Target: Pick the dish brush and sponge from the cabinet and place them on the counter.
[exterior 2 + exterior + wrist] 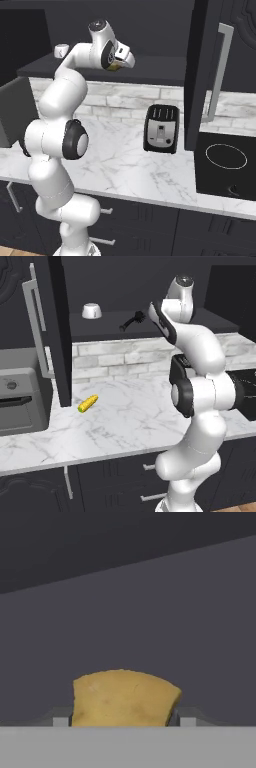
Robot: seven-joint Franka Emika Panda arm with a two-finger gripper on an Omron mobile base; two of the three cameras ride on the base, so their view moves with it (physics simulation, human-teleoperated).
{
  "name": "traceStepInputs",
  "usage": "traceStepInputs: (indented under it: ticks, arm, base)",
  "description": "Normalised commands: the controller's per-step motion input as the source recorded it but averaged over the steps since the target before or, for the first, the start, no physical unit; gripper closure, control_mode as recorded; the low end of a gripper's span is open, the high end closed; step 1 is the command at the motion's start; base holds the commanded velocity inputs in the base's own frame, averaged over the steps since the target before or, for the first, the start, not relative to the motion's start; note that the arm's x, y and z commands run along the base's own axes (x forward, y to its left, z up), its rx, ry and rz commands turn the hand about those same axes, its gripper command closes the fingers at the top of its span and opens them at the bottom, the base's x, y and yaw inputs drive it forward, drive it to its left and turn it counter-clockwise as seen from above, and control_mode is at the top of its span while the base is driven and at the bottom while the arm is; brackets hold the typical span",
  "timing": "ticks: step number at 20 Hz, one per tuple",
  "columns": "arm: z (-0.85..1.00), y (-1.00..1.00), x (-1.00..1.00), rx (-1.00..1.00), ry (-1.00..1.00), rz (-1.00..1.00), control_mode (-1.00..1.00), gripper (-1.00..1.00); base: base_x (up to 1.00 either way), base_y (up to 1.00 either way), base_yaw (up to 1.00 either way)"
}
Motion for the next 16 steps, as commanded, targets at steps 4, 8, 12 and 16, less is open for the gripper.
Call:
traceStepInputs:
  ticks: [4, 8, 12, 16]
  arm:
    - [-0.10, 0.00, -0.59, 0.00, -0.02, 0.05, -1.00, 1.00]
    - [-0.03, 0.00, -0.58, 0.00, 0.00, 0.05, -1.00, 1.00]
    - [0.00, 0.00, -0.67, 0.00, 0.00, 0.04, -1.00, 1.00]
    - [0.00, 0.00, -0.67, 0.00, 0.00, 0.03, -1.00, 1.00]
  base:
    - [0.00, 0.00, 0.00]
    - [0.00, 0.00, 0.00]
    - [0.00, 0.00, 0.00]
    - [0.00, 0.00, 0.00]
